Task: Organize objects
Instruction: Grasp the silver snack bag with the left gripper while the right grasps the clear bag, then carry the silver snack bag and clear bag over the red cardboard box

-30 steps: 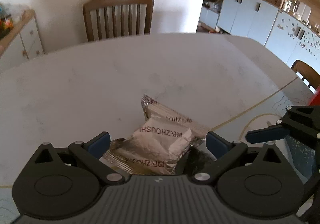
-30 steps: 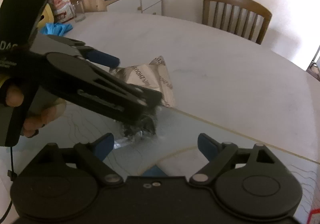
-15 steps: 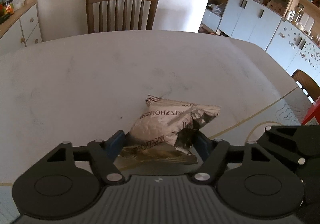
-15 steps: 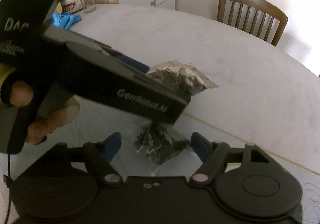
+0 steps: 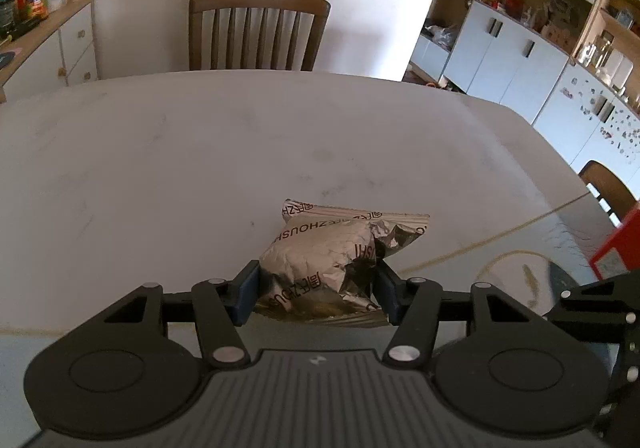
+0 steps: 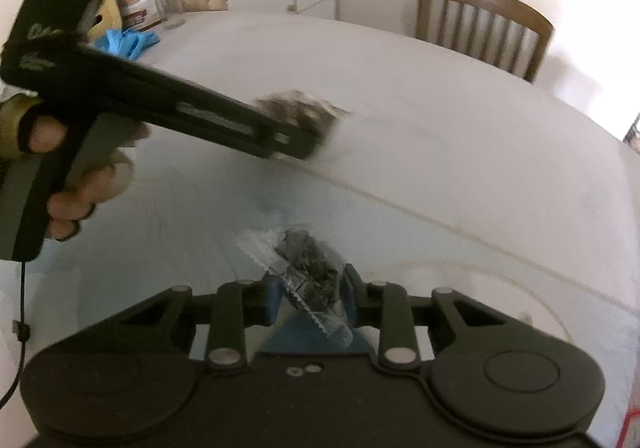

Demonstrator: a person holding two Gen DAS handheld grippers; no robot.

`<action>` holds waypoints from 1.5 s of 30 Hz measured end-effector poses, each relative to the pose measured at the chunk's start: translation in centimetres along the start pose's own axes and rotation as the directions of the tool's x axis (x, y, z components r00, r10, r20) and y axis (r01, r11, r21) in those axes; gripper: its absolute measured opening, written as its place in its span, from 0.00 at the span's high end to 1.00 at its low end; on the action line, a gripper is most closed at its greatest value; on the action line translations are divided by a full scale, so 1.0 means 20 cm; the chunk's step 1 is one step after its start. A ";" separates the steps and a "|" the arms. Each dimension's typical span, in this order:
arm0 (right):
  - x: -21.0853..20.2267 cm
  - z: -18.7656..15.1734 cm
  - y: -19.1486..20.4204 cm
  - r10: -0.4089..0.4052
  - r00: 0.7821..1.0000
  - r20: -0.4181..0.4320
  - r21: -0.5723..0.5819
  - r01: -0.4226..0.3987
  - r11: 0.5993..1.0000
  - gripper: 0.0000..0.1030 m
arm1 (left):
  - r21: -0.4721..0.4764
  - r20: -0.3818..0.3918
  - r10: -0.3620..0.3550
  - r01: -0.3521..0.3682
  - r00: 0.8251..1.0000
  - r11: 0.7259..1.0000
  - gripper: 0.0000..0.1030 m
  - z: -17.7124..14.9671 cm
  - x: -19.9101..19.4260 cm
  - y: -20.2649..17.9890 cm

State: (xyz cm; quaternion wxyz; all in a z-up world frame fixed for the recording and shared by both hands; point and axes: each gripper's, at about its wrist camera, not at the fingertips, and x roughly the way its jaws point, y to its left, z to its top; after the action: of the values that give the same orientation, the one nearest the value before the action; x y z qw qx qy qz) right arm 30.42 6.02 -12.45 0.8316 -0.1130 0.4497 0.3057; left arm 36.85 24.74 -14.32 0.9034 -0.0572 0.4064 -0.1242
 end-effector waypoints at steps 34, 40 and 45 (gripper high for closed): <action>-1.21 -0.64 -0.74 -0.170 0.973 0.155 0.279 0.122 0.953 0.73 | 0.236 -0.016 -0.130 0.130 0.991 0.963 0.43 -0.07 -0.44 -1.51; -1.31 -0.80 -0.98 -0.213 0.966 0.147 0.319 0.158 0.935 0.73 | 0.272 -0.028 -0.149 0.150 0.989 0.950 0.43 -0.09 -0.35 -1.82; -1.36 -0.91 -1.18 -0.253 0.958 0.135 0.353 0.193 0.916 0.73 | 0.303 -0.045 -0.157 0.163 0.987 0.939 0.43 -0.12 -0.24 -2.06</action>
State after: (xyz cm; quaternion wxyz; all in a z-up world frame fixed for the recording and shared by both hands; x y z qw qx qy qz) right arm 21.36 -32.01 -2.72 0.9049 0.0075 0.4032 0.1362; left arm 24.67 -13.51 -3.94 0.8841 0.0518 0.3854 -0.2590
